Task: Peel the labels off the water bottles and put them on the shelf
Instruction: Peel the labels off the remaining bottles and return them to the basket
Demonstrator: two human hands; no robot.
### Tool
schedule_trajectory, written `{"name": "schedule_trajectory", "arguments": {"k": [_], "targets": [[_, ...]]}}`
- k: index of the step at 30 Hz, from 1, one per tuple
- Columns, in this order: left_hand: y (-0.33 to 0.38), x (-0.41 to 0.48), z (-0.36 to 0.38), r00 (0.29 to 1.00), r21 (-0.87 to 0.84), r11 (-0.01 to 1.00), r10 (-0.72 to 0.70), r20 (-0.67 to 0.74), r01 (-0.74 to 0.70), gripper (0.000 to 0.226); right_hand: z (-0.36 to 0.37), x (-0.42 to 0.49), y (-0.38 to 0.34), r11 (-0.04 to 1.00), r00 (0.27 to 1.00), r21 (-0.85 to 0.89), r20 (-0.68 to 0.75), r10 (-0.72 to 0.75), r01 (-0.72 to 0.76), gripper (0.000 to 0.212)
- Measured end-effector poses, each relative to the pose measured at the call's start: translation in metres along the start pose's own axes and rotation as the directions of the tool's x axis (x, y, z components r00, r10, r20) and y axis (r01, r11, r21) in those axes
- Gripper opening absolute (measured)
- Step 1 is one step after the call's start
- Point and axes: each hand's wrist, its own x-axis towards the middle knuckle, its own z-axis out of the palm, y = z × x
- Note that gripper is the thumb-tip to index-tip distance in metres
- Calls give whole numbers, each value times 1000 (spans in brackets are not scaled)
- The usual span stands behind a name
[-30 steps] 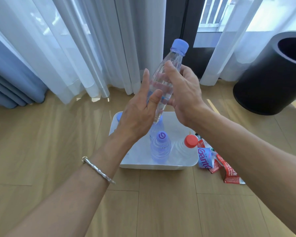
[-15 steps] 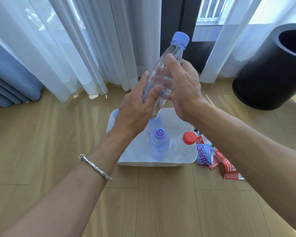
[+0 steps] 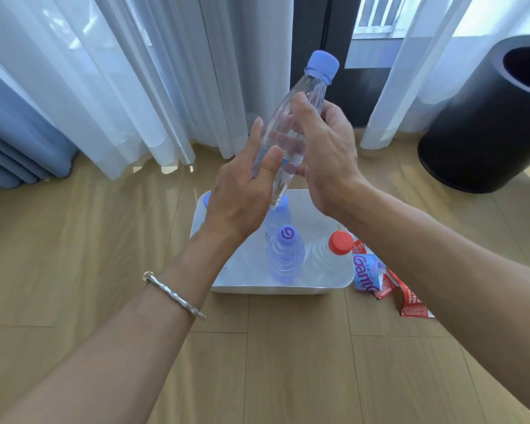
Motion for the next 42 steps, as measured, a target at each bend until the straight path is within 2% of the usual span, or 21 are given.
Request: {"name": "schedule_trajectory", "arguments": {"k": [3, 6, 8, 9, 11, 13, 15, 17, 19, 20, 22, 24, 26, 28, 31, 33, 35, 37, 40, 42], "targets": [[-2, 2, 2, 999, 31, 999, 10, -49, -9, 45, -1, 1, 1, 1000, 1000, -11, 2, 2, -2, 15], [-5, 4, 2, 974, -18, 998, 52, -219, -57, 43, -1, 1, -1, 999, 1000, 37, 8, 23, -24, 16], [-5, 4, 2, 973, 28, 998, 55, -224, -50, 45, -1, 1, -2, 998, 1000, 54, 20, 21, -22, 15], [-7, 6, 3, 981, -18, 1000, -5, -194, 1, 46, -2, 1, -3, 997, 999, 65, 22, 26, -27, 15], [-7, 10, 1, 981, -283, 942, -193, -18, 180, 57, -3, 3, -3, 988, 998, 139, 21, 65, -67, 18], [-6, 11, -1, 926, -485, 791, -280, 253, 372, 69, -5, 4, -5, 964, 991, 233, 37, 126, -131, 27], [-5, 8, -2, 868, -547, 692, -251, 429, 471, 68, -6, 4, -8, 909, 976, 357, 97, 193, -215, 34], [1, 2, -1, 819, -603, 602, -160, 551, 524, 56, -8, 2, -10, 855, 961, 439, 159, 229, -276, 44], [6, -3, 0, 761, -598, 564, -86, 643, 570, 49, -10, 2, -10, 860, 953, 415, 185, 241, -298, 53], [7, -4, 0, 749, -581, 579, -82, 657, 572, 49, -10, 3, -9, 883, 954, 367, 176, 244, -293, 56], [11, -4, 1, 801, -500, 706, -160, 578, 502, 51, -10, 8, -8, 948, 971, 216, 99, 216, -233, 53], [11, -1, 4, 896, -340, 868, -223, 385, 362, 49, -10, 13, -8, 986, 987, 50, 29, 158, -160, 46], [10, -3, 6, 959, -245, 938, -199, 203, 247, 48, -10, 13, -7, 989, 988, -14, 47, 148, -147, 39], [7, -6, 6, 967, -265, 939, -172, 190, 219, 57, -8, 12, -6, 986, 984, 15, 60, 166, -167, 36], [1, -6, 4, 947, -352, 904, -141, 290, 242, 81, -9, 9, -8, 982, 986, 104, 67, 154, -160, 36], [-4, -1, 1, 923, -447, 841, -143, 358, 304, 91, -11, 8, -9, 977, 985, 151, 103, 136, -151, 37], [-4, 1, -1, 882, -465, 818, -103, 459, 338, 93, -13, 7, -8, 986, 986, 113, 126, 108, -123, 38], [-2, -1, 1, 861, -404, 864, -62, 504, 299, 90, -11, 5, -6, 995, 986, 35, 143, 88, -93, 38], [-2, -2, 1, 913, -356, 897, -113, 391, 263, 83, -8, 4, -4, 996, 986, -65, 146, 76, -67, 43], [-3, 1, -3, 938, -452, 842, -162, 307, 294, 78, -3, 5, -2, 983, 980, -173, 175, 91, -60, 55]]}}
